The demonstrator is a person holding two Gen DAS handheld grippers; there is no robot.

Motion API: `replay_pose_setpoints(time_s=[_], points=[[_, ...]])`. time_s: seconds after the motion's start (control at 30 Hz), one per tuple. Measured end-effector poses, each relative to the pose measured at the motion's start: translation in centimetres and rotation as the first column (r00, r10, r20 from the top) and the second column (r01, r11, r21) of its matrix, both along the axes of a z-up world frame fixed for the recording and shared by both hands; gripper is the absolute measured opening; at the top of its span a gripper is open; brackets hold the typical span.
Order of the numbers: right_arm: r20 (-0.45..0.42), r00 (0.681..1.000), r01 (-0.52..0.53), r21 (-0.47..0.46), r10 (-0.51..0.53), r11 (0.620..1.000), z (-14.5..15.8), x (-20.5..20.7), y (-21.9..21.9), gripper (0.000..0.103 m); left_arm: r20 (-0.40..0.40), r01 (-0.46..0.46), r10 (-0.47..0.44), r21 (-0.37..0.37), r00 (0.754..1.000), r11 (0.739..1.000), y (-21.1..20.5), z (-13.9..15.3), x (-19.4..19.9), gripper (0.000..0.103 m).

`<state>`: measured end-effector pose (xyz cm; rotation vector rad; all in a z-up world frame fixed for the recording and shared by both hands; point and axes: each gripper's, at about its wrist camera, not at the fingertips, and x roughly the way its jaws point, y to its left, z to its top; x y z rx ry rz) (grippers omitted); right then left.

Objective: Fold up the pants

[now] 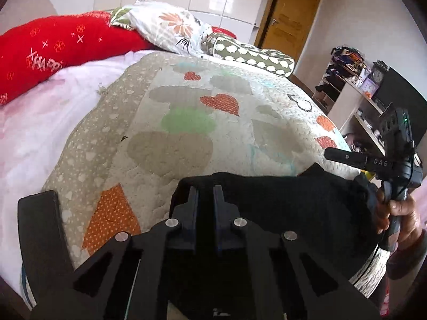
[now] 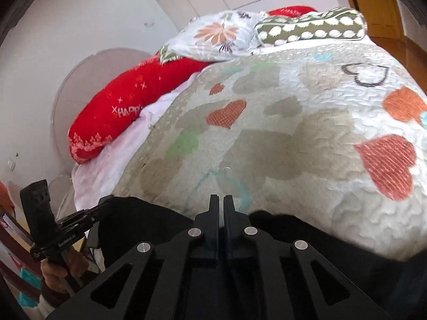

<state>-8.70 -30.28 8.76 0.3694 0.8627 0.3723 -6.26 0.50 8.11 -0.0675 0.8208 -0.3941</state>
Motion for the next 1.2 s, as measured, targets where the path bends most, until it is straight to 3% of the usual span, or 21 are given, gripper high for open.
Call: replay_pose_setpoints(time_s=[0.07,0.13,0.17,0.23,0.27,0.3,0.43,0.53,0.67,0.8,0.87,0.93,1.07,1.2], points=[[-0.045,0.999,-0.013,0.02,0.014,1.0,-0.9,-0.2,-0.6,0.028,-0.009,-0.003,0.003,-0.014,1.0,1.0,0.3,0.0,-0.2,0.008],[-0.08,0.997,-0.022,-0.007,0.021,1.0,-2.0,-0.3,-0.7,0.04,-0.01,-0.008,0.007,-0.023,1.0,1.0,0.3,-0.1,-0.3,0.008],[-0.099,0.995,-0.027,-0.016,0.025,1.0,-2.7,-0.2,-0.8,0.04,-0.007,-0.008,0.007,-0.022,1.0,1.0,0.3,-0.1,-0.5,0.008],[-0.132,0.99,-0.042,0.011,0.043,0.999,-4.1,0.2,-0.6,0.035,-0.01,-0.007,0.007,-0.023,1.0,1.0,0.3,-0.2,-0.8,0.008],[-0.133,0.989,-0.068,0.025,0.071,0.997,-4.4,0.2,-0.1,0.015,-0.011,-0.005,0.005,-0.021,1.0,1.0,0.3,-0.1,-0.8,0.008],[-0.118,0.99,-0.081,0.014,0.082,0.997,-4.1,0.0,0.3,0.007,-0.013,-0.005,0.005,-0.019,1.0,1.0,0.4,0.0,-0.8,0.008],[0.004,0.999,-0.049,-0.043,0.049,0.998,-1.5,-0.1,0.9,0.006,0.018,-0.006,0.007,-0.01,1.0,1.0,0.5,1.2,-1.8,0.008],[0.0,1.0,0.019,-0.127,-0.019,0.992,-2.1,1.7,1.0,0.004,0.012,-0.037,0.037,0.019,0.999,0.999,0.7,0.6,-1.8,0.008],[-0.068,0.996,0.043,-0.131,-0.053,0.99,-5.3,3.4,1.3,0.005,-0.055,-0.096,0.097,0.027,0.994,0.995,1.2,-1.6,-0.7,0.009],[-0.033,0.996,0.083,-0.083,-0.086,0.993,-3.0,1.2,-0.8,0.018,-0.007,-0.111,0.112,0.076,0.994,0.991,1.2,-0.6,-1.6,0.014],[0.011,0.995,0.103,-0.1,-0.102,0.99,-1.1,-1.3,-2.8,0.046,0.041,-0.14,0.137,0.119,0.99,0.983,1.3,0.4,-2.2,0.025],[0.061,0.988,0.153,-0.154,-0.145,0.976,0.4,-3.9,-5.3,0.059,0.081,-0.15,0.143,0.091,0.986,0.984,1.6,1.6,-3.0,0.049],[0.099,0.947,0.32,-0.309,-0.304,0.896,1.5,-8.9,-11.4,0.073,0.13,-0.117,0.114,0.013,0.985,0.993,0.8,3.5,-4.1,0.066],[0.012,0.883,0.438,-0.384,-0.47,0.813,-0.8,-10.8,-17.4,0.076,0.136,-0.01,0.007,0.026,0.991,1.0,-2.4,3.3,-4.3,0.071]])
